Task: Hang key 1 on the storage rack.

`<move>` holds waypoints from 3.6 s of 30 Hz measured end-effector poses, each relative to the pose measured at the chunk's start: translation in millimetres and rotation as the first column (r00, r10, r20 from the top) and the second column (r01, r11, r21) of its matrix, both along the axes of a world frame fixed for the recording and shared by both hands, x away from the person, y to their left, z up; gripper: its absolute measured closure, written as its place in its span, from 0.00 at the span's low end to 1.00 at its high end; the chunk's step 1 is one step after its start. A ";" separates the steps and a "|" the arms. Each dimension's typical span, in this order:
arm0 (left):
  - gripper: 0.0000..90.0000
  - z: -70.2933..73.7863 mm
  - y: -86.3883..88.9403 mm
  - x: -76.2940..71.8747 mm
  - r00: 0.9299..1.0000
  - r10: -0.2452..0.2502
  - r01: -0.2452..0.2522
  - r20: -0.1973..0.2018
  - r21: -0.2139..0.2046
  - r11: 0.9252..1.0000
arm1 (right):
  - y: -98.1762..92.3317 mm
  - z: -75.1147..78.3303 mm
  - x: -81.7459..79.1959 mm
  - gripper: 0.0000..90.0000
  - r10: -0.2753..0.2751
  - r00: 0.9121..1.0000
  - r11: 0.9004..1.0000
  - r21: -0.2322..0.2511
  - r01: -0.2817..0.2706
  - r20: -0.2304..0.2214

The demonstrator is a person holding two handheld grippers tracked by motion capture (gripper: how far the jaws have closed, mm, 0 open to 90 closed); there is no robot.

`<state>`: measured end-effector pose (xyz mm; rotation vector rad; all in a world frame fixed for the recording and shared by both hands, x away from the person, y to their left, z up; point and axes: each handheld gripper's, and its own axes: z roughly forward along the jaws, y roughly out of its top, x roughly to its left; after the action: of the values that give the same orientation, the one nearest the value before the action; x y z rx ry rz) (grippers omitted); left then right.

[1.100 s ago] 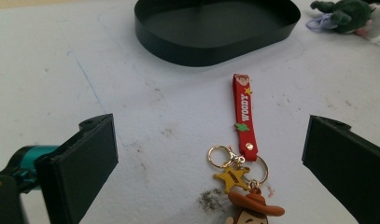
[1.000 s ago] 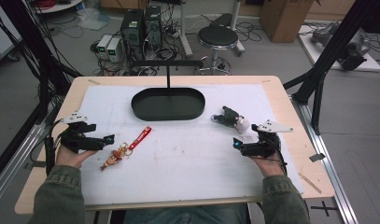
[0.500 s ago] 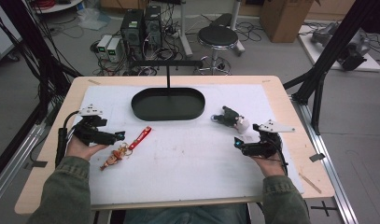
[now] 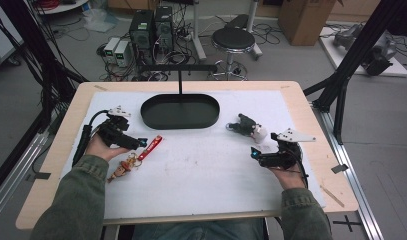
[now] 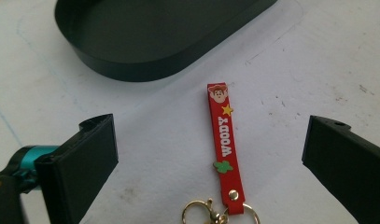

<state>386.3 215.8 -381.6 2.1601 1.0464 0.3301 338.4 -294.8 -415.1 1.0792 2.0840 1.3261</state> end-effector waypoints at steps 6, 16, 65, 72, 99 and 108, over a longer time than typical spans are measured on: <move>0.06 -7.3 -7.6 10.7 1.000 0.005 -0.004 -0.029 0.043 0.999 | -0.5 -0.4 1.1 0.01 0.003 1.000 1.000 0.000 -0.003 0.001; 0.06 -8.7 -33.1 31.2 0.996 -0.015 0.024 -0.087 0.108 0.994 | 0.0 -0.4 0.7 0.01 0.005 1.000 1.000 -0.003 -0.005 0.000; 0.80 -35.5 -63.5 44.2 0.984 0.011 0.029 -0.177 0.220 0.975 | -3.9 5.2 -4.3 0.01 -0.062 0.995 0.998 -0.003 0.062 0.076; 0.80 -22.2 -56.1 39.4 0.981 -0.002 0.035 -0.196 0.166 0.986 | -3.5 5.1 -4.8 0.01 -0.064 0.995 0.998 -0.006 0.065 0.073; 0.82 108.2 -30.5 26.6 1.000 -0.001 0.002 0.005 -0.084 0.996 | -6.9 6.7 -6.8 0.01 -0.084 0.993 0.996 -0.036 0.087 0.083; 0.82 131.7 -29.8 32.0 0.999 0.018 -0.014 0.034 -0.110 0.994 | -9.5 5.8 -4.8 0.01 -0.070 0.996 0.997 -0.033 0.072 0.060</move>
<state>418.3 186.1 -249.9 2.0429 1.0387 0.3091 333.6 -304.3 -409.3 1.0761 2.0006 1.2673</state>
